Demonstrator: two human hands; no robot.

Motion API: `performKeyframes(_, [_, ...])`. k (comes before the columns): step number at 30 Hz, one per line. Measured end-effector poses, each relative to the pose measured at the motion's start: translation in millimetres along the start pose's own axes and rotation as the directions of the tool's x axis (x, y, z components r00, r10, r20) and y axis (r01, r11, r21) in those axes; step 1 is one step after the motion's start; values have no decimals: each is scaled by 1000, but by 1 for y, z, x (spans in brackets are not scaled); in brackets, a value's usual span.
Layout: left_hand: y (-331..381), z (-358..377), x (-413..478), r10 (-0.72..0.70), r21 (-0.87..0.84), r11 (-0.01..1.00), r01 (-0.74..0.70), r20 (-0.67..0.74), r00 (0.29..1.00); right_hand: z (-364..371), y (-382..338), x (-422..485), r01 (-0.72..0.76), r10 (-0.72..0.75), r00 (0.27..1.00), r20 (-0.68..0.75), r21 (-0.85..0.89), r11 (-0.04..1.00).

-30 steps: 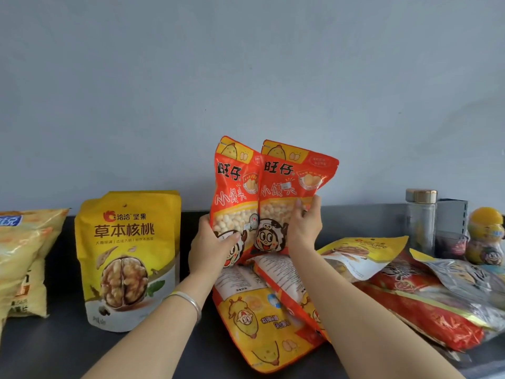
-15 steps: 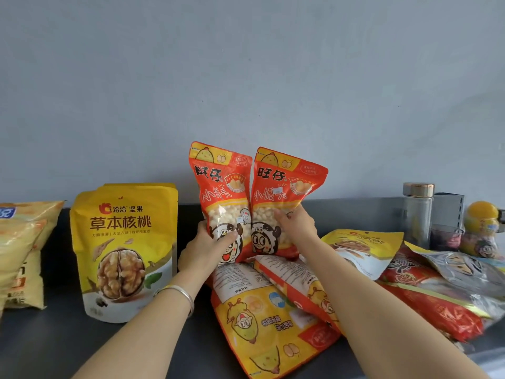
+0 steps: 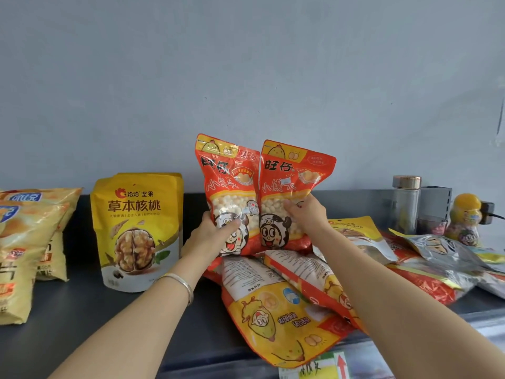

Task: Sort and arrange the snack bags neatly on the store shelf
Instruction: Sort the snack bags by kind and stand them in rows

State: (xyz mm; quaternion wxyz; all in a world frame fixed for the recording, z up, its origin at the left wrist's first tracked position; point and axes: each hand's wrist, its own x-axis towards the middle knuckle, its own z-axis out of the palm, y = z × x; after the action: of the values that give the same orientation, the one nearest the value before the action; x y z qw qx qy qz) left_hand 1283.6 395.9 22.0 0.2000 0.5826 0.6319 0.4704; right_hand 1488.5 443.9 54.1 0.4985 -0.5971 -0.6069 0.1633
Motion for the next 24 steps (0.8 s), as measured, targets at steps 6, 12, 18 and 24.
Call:
performKeyframes(6, [-2,8,-3,141,112,987,-112,-298,944,10,-20,15,-36,64,992,-111,239,970])
performKeyframes(12, [-10,13,7,196,31,978,-206,-466,863,34,-27,35,-154,173,984,-29,337,929])
performKeyframes(18, [-24,18,14,143,-39,984,-173,-405,903,53,1,33,-352,237,922,307,404,844])
performKeyframes(24, [-18,20,8,163,-55,977,-206,-431,888,41,7,35,-359,273,896,351,209,910])
